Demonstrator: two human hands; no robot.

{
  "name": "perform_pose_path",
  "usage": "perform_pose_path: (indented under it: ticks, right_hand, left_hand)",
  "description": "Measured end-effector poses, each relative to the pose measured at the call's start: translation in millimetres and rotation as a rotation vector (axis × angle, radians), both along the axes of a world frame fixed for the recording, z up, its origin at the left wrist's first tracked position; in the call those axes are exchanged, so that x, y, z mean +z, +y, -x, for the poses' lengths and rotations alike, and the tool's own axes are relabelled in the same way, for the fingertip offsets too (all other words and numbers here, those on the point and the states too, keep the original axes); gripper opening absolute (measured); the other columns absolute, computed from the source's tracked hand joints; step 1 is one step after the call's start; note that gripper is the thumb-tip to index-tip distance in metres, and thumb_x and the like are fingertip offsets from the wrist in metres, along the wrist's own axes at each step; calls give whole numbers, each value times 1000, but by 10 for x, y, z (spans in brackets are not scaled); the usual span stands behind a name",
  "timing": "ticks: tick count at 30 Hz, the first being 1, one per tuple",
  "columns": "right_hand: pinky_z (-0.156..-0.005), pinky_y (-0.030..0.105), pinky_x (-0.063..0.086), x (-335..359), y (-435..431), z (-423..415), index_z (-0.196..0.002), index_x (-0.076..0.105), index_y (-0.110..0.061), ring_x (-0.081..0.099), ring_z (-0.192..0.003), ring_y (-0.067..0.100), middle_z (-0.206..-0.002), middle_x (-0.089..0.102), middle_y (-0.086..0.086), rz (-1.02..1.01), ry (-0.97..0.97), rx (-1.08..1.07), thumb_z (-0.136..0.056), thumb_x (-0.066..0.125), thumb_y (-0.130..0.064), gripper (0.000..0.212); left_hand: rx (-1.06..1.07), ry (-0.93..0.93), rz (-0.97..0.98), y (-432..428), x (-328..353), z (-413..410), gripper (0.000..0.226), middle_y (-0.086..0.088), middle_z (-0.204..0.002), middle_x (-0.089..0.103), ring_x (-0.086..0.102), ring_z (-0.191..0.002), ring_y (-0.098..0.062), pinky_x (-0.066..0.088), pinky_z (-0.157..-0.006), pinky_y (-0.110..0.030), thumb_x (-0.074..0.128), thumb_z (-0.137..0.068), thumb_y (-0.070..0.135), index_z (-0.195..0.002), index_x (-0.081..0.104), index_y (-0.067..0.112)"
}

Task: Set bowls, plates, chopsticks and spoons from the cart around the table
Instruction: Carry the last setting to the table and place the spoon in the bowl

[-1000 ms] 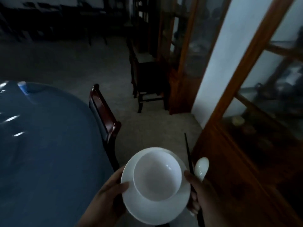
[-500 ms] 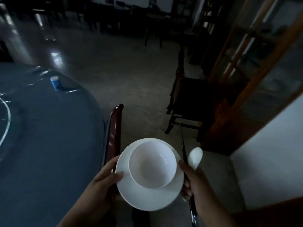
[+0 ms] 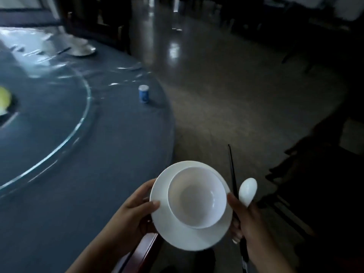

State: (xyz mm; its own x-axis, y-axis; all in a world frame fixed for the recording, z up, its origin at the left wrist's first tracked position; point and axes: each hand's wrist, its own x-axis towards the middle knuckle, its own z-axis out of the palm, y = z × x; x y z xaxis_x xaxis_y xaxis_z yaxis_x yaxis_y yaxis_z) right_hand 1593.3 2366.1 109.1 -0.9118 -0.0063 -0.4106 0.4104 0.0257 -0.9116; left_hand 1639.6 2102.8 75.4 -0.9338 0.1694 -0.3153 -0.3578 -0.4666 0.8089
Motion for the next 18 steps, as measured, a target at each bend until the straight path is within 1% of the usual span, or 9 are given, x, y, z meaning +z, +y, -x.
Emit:
perform_pose_path:
  ticks: [3, 7, 9, 11, 13, 14, 15, 16, 18]
  right_hand:
    - [-39, 21, 23, -182, -206, 613, -44, 41, -20, 26, -31, 14, -41, 29, 7, 15, -59, 190, -92, 64, -30, 54]
    - [-39, 23, 26, -309, -632, 1331, -41, 41, -20, 32, -31, 16, -39, 33, 5, -1, -50, 522, -89, 67, -31, 56]
    - [-44, 25, 35, -281, -876, 1561, -41, 50, -16, 43, -35, 14, -39, 43, 3, -54, 22, 749, -90, 68, -26, 53]
    - [-44, 19, 39, -222, -1111, 1680, -42, 59, -15, 49, -36, 7, -39, 50, -2, -35, 38, 951, -95, 62, -16, 53]
    - [-43, 19, 43, -202, -1326, 1753, -54, 65, -7, 54, -41, 11, -45, 53, 4, 32, -31, 1070, -96, 59, -11, 43]
    - [-50, 25, 45, -205, -1427, 1767, -66, 65, 3, 55, -49, 18, -53, 54, 12, 58, -45, 1120, -96, 60, -12, 34]
    - [-59, 33, 43, -250, -1522, 1785, -77, 60, 15, 53, -58, 23, -61, 53, 18, 72, -57, 1159, -95, 60, -14, 34]
    - [-64, 38, 38, -295, -1627, 1787, -84, 54, 21, 49, -64, 27, -67, 51, 20, 78, -68, 1191, -95, 61, -15, 38]
    - [-59, 38, 35, -416, -1851, 1779, -79, 54, 16, 46, -58, 25, -61, 50, 17, 38, -85, 1218, -96, 61, -15, 36]
  left_hand:
    - [205, -31, -3, -84, -51, 10, 55, -22, -107, 66, 65, -83, -31, 59, -63, -39, 66, -83, 12, -134, 57, 29]
    - [511, -95, -4, -42, -96, -97, 58, -20, -100, 64, 64, -73, -25, 56, -57, -33, 66, -84, 8, -136, 54, 29]
    - [673, -141, 15, 41, -109, -176, 60, -19, -99, 65, 64, -72, -25, 55, -57, -33, 67, -81, 8, -135, 55, 30]
    - [813, -177, 15, 104, -121, -263, 62, -19, -103, 67, 65, -75, -27, 56, -59, -36, 70, -77, 10, -133, 56, 32]
    - [924, -202, 12, 157, -138, -343, 63, -18, -104, 67, 67, -77, -29, 57, -61, -39, 72, -74, 10, -131, 58, 32]
    - [975, -209, 10, 170, -145, -372, 63, -18, -104, 67, 68, -77, -29, 57, -61, -39, 73, -72, 10, -130, 59, 33]
    - [1019, -216, 10, 165, -148, -400, 63, -17, -104, 68, 69, -78, -28, 57, -60, -39, 74, -71, 12, -129, 60, 34]
    - [1054, -227, 22, 139, -154, -424, 62, -16, -104, 70, 70, -80, -27, 58, -60, -39, 76, -71, 14, -128, 61, 35]
    - [1102, -266, 109, 50, -176, -455, 59, -14, -105, 73, 71, -84, -26, 58, -62, -38, 76, -71, 22, -125, 62, 39]
